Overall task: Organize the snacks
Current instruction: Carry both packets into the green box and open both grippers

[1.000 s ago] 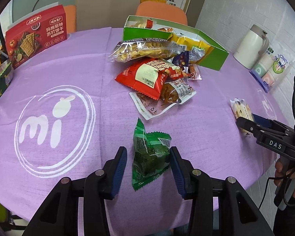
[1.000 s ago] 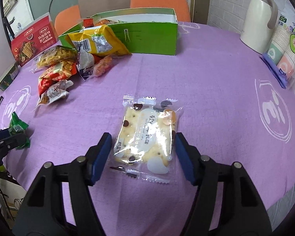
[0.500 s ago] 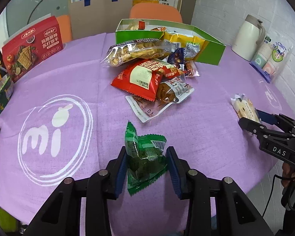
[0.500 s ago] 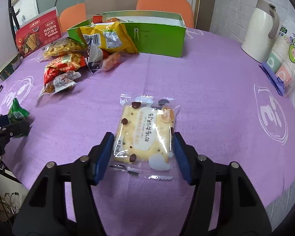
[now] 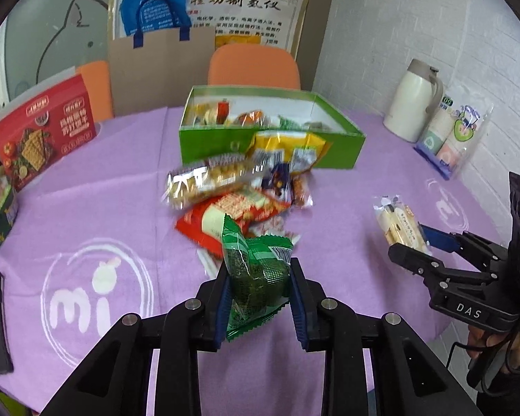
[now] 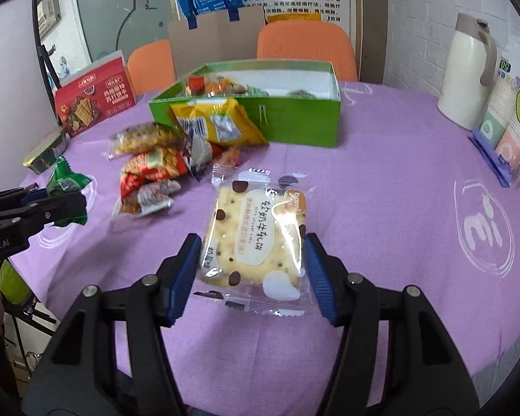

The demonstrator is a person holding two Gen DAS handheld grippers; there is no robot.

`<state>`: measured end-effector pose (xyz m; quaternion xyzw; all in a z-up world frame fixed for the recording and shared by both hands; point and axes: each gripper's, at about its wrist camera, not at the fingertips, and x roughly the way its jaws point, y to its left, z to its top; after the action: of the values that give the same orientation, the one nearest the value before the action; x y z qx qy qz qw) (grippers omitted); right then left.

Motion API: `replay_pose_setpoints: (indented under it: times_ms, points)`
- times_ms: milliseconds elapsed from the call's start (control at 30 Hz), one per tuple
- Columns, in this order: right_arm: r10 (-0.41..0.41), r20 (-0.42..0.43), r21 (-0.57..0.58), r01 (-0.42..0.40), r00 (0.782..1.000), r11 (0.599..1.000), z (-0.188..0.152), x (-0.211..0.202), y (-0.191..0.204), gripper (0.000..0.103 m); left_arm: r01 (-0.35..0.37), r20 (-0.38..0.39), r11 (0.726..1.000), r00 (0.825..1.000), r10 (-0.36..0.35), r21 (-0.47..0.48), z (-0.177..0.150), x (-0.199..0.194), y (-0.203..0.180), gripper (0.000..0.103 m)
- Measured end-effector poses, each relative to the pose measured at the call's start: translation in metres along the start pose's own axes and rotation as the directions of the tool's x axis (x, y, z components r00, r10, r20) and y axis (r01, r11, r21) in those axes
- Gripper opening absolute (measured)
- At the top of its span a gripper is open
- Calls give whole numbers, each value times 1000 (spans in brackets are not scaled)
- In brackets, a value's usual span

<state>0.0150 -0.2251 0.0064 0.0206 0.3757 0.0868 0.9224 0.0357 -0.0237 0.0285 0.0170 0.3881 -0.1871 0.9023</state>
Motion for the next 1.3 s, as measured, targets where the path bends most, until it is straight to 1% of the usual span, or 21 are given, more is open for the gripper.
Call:
replay_pose_setpoints:
  times_ms: [100, 200, 300, 367, 533, 667, 733, 867, 1000, 1067, 1100, 1133, 1167, 1200, 1233, 1300]
  points:
    - [17, 69, -13, -16, 997, 1000, 26, -14, 1, 61, 4, 73, 1000, 997, -6, 19, 33, -12, -5, 30]
    - [39, 122, -23, -36, 992, 999, 52, -20, 0, 61, -18, 129, 999, 992, 15, 27, 66, -14, -9, 30]
    - [38, 163, -39, -32, 986, 999, 76, -18, 2, 61, -16, 147, 1000, 989, 13, 18, 96, -7, -8, 30]
    - [32, 178, -43, -25, 984, 999, 90, -12, 1, 61, -31, 150, 999, 988, 28, 15, 112, 2, -8, 30]
    - [14, 181, -35, -8, 983, 999, 121, 16, -9, 61, -44, 126, 999, 991, 44, -2, 146, 34, -3, 30]
    - [-2, 165, -24, 6, 986, 1000, 139, 43, -21, 62, -24, 82, 999, 996, 27, -42, 169, 65, 8, 30]
    - [-12, 151, -12, 14, 988, 1000, 148, 60, -28, 62, -28, 68, 998, 997, 31, -48, 175, 78, 10, 30]
    - [-26, 122, -2, 27, 992, 1000, 153, 88, -38, 61, -45, 40, 998, 998, 47, -49, 185, 104, 12, 30]
    - [-45, 97, -2, 45, 994, 999, 153, 111, -43, 62, -46, 4, 997, 999, 46, -55, 187, 129, 17, 30]
    - [-41, 96, -11, 42, 995, 999, 154, 121, -46, 62, -42, -5, 998, 999, 42, -48, 186, 139, 17, 31]
    - [-35, 93, -24, 37, 995, 999, 153, 126, -46, 63, -47, -7, 998, 999, 46, -39, 186, 143, 17, 36]
    - [-33, 91, -42, 37, 995, 998, 153, 129, -45, 68, -53, -10, 998, 999, 53, -32, 186, 146, 17, 43]
    - [-37, 94, -56, 43, 995, 998, 152, 130, -43, 81, -66, -8, 997, 998, 65, -33, 184, 148, 17, 69]
    - [-48, 105, -67, 55, 993, 996, 150, 130, -42, 86, -85, 5, 995, 996, 85, -43, 184, 147, 19, 90]
    - [-53, 121, -73, 62, 991, 995, 148, 129, -42, 90, -104, 32, 993, 994, 106, -57, 183, 145, 21, 95]
    - [-48, 138, -75, 58, 989, 996, 146, 126, -43, 91, -110, 83, 991, 990, 116, -71, 182, 139, 23, 98]
